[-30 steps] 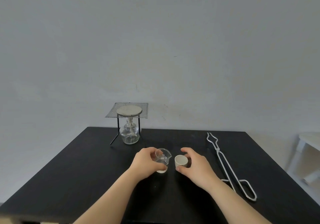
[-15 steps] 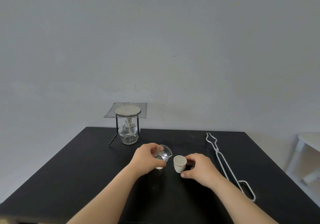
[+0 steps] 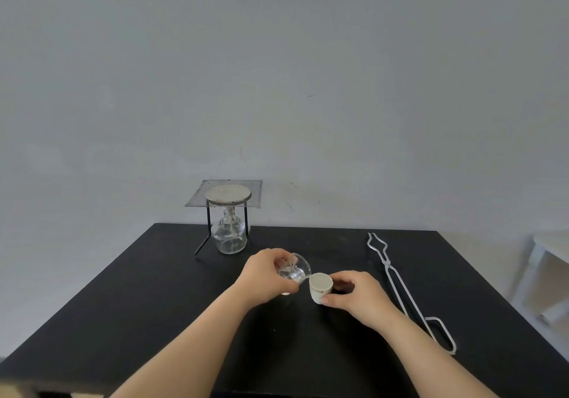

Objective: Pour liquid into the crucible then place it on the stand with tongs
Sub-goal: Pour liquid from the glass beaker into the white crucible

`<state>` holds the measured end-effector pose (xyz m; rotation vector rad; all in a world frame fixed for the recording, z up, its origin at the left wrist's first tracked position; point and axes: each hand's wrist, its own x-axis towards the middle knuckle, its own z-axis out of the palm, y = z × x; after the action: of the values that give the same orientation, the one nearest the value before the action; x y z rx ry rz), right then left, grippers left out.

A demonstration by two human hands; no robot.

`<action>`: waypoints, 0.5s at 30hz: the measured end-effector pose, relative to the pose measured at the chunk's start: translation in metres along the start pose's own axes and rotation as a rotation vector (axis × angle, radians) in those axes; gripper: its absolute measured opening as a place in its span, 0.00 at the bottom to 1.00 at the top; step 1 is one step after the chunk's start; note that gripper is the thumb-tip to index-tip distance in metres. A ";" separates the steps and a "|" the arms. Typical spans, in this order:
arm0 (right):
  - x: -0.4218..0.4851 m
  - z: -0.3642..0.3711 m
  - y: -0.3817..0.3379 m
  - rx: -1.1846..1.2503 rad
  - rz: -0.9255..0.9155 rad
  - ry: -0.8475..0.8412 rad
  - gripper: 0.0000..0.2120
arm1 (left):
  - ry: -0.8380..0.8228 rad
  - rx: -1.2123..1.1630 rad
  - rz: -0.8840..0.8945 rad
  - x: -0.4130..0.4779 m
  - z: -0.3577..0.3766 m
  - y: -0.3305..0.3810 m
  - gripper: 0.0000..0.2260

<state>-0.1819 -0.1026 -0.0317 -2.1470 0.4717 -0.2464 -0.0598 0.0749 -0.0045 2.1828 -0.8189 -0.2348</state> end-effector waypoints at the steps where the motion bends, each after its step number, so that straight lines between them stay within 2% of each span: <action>1: 0.000 0.000 0.000 0.006 -0.005 0.001 0.21 | 0.000 0.006 0.005 0.000 0.000 0.001 0.23; 15: 0.002 0.001 0.002 0.012 -0.022 -0.039 0.22 | -0.020 0.113 0.081 0.003 -0.001 0.012 0.24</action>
<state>-0.1803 -0.1034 -0.0336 -2.1419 0.4231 -0.2184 -0.0625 0.0680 0.0053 2.2496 -0.9501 -0.1732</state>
